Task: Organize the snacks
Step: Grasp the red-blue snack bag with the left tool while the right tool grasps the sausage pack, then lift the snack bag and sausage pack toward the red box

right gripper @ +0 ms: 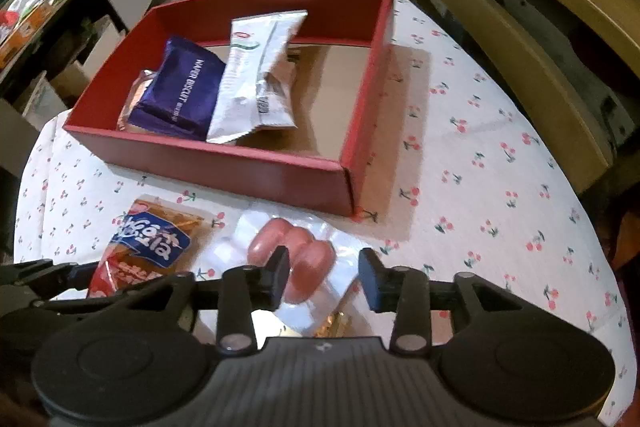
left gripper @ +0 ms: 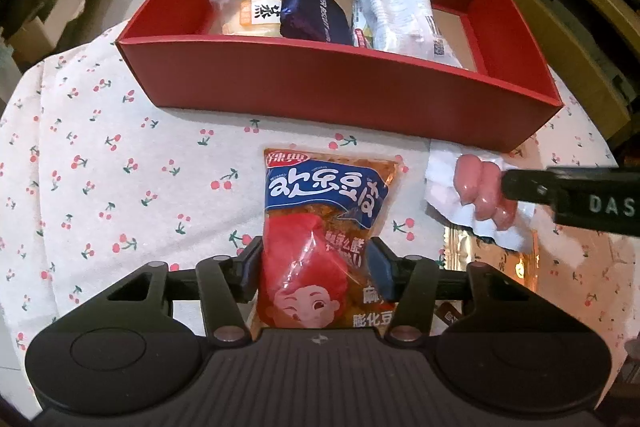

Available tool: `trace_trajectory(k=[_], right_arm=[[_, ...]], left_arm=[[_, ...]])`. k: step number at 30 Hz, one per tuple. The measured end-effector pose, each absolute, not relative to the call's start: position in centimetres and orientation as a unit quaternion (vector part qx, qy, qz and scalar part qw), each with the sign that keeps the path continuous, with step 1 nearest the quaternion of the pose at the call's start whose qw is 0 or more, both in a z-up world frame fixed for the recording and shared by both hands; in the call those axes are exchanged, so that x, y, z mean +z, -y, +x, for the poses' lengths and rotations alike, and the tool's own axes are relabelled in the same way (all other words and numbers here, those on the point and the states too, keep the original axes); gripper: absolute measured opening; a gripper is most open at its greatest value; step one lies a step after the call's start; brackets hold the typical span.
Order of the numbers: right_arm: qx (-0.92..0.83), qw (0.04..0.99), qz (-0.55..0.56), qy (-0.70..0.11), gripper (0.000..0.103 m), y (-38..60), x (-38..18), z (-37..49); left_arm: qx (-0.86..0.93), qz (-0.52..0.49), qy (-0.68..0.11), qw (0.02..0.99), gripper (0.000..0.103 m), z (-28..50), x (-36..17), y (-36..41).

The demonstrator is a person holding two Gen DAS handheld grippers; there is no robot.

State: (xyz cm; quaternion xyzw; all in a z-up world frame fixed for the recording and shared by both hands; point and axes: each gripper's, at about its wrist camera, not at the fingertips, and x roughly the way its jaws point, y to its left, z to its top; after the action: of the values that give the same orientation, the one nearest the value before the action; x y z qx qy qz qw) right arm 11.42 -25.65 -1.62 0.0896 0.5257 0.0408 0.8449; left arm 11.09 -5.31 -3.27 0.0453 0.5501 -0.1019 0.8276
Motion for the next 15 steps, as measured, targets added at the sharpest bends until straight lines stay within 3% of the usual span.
trace_trajectory(k=[2,15], right_arm=[[0.051,0.848,0.08,-0.521,0.077,25.4,-1.7,12.0],[0.124,0.823,0.059,-0.551,0.08,23.7,-2.7,11.7]], left_arm=[[-0.105,0.045,-0.551,0.827,0.061,11.0,-3.3,5.2],[-0.097,0.038,-0.558,0.823,0.068,11.3,-3.4,4.1]])
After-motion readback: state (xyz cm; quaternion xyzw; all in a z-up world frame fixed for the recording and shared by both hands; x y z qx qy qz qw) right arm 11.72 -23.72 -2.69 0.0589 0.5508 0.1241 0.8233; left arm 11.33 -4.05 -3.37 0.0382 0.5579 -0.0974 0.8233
